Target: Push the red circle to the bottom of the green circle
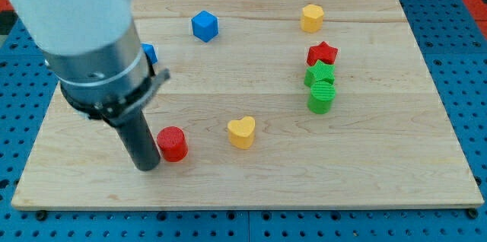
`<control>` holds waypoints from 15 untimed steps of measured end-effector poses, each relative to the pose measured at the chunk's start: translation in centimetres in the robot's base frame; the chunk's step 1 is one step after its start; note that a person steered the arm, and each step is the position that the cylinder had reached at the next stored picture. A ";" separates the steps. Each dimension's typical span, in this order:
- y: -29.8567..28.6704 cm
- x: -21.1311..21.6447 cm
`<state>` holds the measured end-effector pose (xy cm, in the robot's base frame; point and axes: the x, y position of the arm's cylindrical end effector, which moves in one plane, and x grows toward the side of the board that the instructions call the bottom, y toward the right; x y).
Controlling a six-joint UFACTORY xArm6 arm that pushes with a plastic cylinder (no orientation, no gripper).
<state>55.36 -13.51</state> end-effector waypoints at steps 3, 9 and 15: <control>7.5 -4.4; 14.3 -5.3; 16.1 -4.0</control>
<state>51.35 2.56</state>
